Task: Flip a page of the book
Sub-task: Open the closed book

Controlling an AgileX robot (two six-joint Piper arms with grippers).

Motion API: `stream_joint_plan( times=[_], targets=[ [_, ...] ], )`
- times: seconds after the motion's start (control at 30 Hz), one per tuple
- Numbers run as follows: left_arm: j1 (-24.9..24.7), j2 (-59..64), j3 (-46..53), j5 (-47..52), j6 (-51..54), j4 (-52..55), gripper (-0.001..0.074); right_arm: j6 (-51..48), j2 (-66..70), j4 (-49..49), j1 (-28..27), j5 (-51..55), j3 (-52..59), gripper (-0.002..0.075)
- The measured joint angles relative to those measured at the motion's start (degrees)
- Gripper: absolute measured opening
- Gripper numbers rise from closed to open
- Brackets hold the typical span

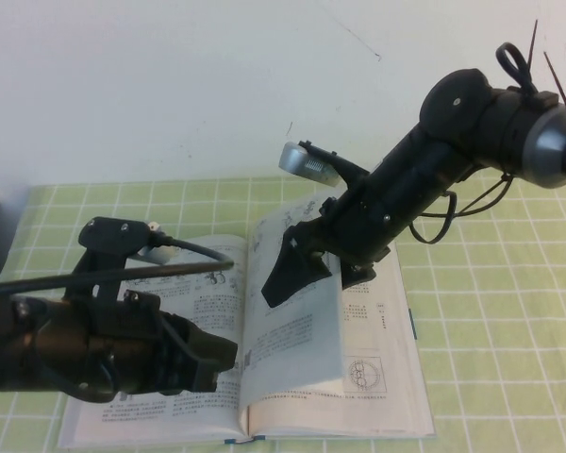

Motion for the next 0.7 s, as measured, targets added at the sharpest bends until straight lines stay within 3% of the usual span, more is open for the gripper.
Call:
stream_joint_plan(
  times=[0.23,0.53,0.7],
  targets=[
    [-2.94,0.00,0.88,0.74,0.44,0.27,-0.0004,0.26,0.00,1.56,0.74,-3.88,0.00,0.0559],
    [-23.20,0.22,6.16,-18.02,0.82,2.73,-0.0004,0.30,0.00,1.75,0.74,-4.70,0.00,0.0559],
    [-29.21,3.80,6.93,-25.04,0.82,2.61,-0.0004,0.30,0.00,2.01,0.74,-4.70,0.00,0.0559]
  ],
)
